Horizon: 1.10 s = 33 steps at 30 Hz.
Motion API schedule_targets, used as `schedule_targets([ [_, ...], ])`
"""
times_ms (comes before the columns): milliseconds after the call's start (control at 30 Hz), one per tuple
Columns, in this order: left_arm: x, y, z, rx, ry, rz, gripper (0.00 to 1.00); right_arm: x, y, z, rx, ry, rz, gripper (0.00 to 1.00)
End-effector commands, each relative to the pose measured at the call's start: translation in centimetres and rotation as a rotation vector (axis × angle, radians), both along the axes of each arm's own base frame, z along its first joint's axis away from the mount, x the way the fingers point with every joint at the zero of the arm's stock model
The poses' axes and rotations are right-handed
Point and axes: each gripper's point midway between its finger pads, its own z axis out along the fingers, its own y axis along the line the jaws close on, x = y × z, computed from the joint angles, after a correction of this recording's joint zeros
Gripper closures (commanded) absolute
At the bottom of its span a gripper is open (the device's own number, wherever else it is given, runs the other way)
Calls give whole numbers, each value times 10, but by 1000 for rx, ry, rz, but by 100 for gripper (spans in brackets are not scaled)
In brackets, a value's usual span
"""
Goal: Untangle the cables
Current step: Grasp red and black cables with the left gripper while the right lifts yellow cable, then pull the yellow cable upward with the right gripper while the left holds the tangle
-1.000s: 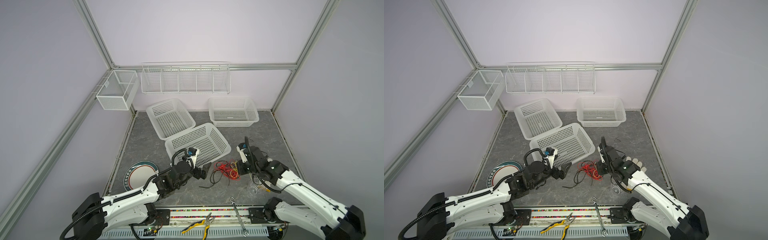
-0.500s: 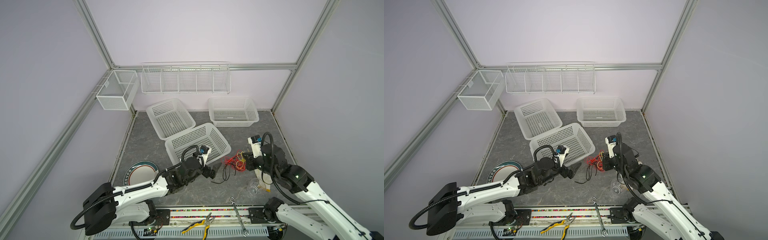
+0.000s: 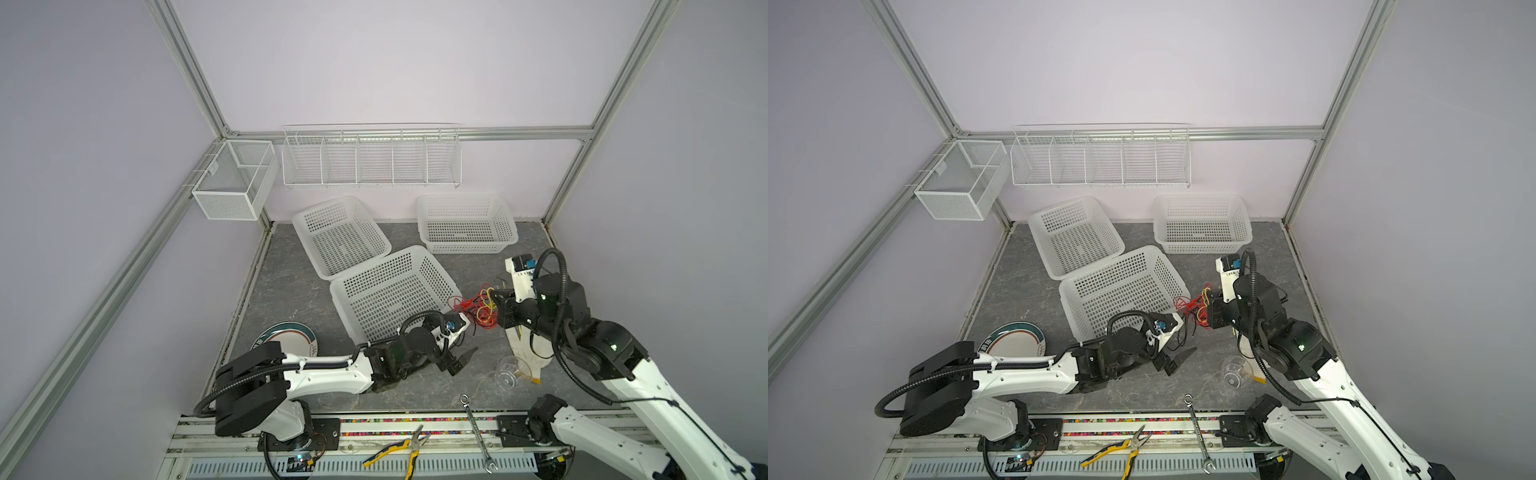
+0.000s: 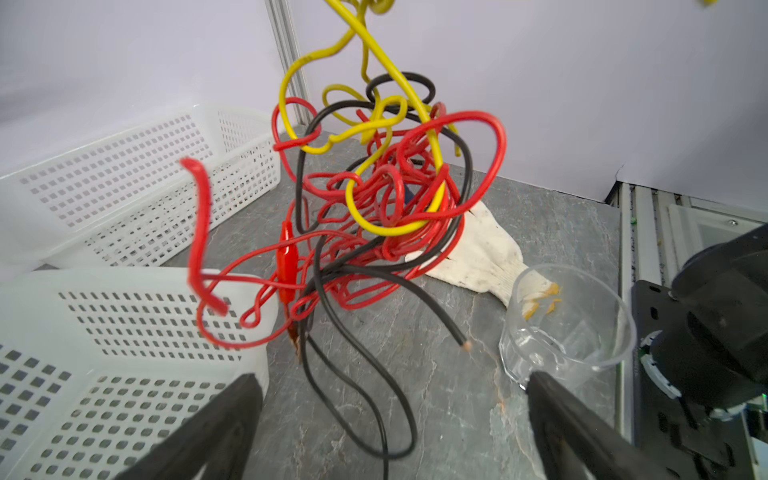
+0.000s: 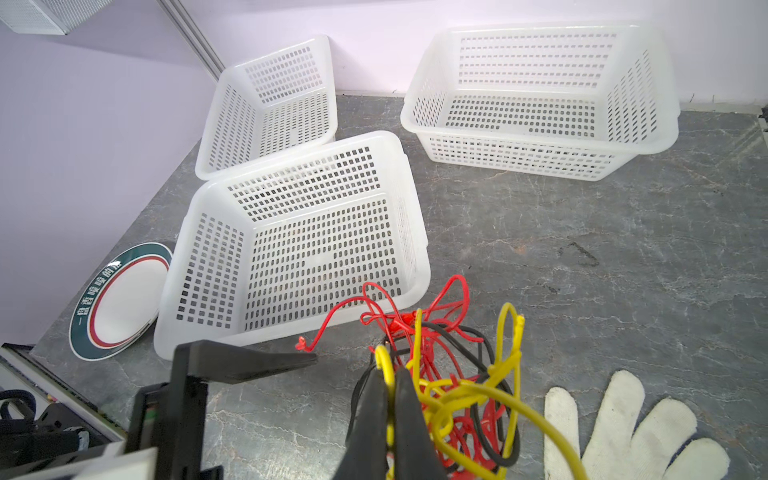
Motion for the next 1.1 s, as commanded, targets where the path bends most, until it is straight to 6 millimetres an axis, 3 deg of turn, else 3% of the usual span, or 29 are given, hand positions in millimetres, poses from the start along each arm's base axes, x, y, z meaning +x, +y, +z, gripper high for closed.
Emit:
schedule_targets([
  [0, 5, -19, 31, -77, -92, -2, 0, -1, 0, 17, 42, -22, -7, 93],
  [267, 23, -21, 47, -238, -167, 99, 1, -4, 9, 23, 86, -19, 33, 93],
  [467, 21, -32, 47, -238, -176, 69, 15, -7, 18, 30, 126, -32, 80, 93],
  [767, 19, -37, 42, -245, -161, 52, 56, -11, 26, 50, 187, -68, 123, 93],
  [900, 17, -36, 44, -264, -162, 44, 81, -11, 25, 53, 192, -79, 117, 94],
  [967, 16, -35, 46, -283, -155, 39, 100, -9, 21, 53, 182, -86, 96, 93],
  [1067, 12, -33, 47, -302, -143, 23, 100, -5, 14, 54, 163, -101, 59, 93],
])
